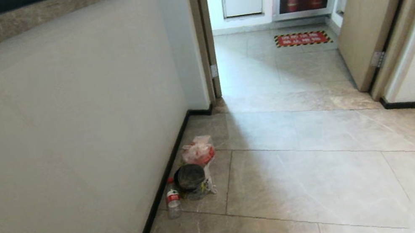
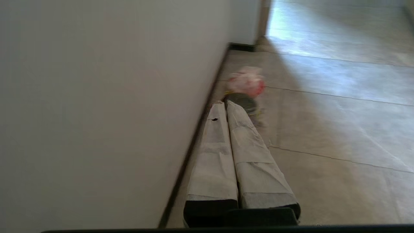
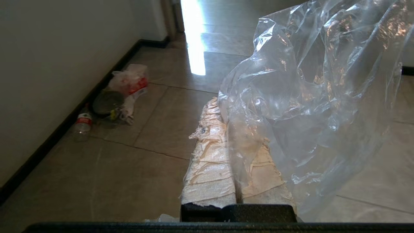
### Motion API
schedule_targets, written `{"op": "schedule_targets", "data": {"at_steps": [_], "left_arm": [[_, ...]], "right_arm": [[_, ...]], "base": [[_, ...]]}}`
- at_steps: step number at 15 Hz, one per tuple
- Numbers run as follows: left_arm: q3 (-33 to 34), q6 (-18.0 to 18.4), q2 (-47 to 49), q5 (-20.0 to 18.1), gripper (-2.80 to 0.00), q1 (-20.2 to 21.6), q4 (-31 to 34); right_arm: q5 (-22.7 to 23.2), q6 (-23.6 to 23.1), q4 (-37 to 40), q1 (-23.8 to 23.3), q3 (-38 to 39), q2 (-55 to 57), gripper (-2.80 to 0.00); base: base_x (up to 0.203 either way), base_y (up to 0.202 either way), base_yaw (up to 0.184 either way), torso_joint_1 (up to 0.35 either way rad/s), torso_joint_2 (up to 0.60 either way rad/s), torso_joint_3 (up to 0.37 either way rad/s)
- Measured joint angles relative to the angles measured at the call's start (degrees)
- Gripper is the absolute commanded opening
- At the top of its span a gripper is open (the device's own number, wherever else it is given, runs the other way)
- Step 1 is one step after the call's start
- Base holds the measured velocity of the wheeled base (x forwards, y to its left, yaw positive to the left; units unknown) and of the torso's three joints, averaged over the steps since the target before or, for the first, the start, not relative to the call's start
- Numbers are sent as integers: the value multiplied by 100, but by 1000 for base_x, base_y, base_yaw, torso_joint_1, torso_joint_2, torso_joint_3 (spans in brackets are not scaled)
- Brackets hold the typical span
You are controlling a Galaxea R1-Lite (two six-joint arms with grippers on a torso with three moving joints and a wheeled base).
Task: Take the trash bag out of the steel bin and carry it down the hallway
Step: Put the trash bag at the door
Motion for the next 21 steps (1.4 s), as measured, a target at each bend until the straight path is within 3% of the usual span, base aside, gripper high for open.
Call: {"op": "schedule_targets", "data": {"at_steps": [21], "left_arm": [[0, -2, 0, -5, -280, 0, 7]], "right_arm": [[6, 5, 1, 2, 0, 0, -280]], "base": [[1, -8, 172, 2, 2, 3]]}}
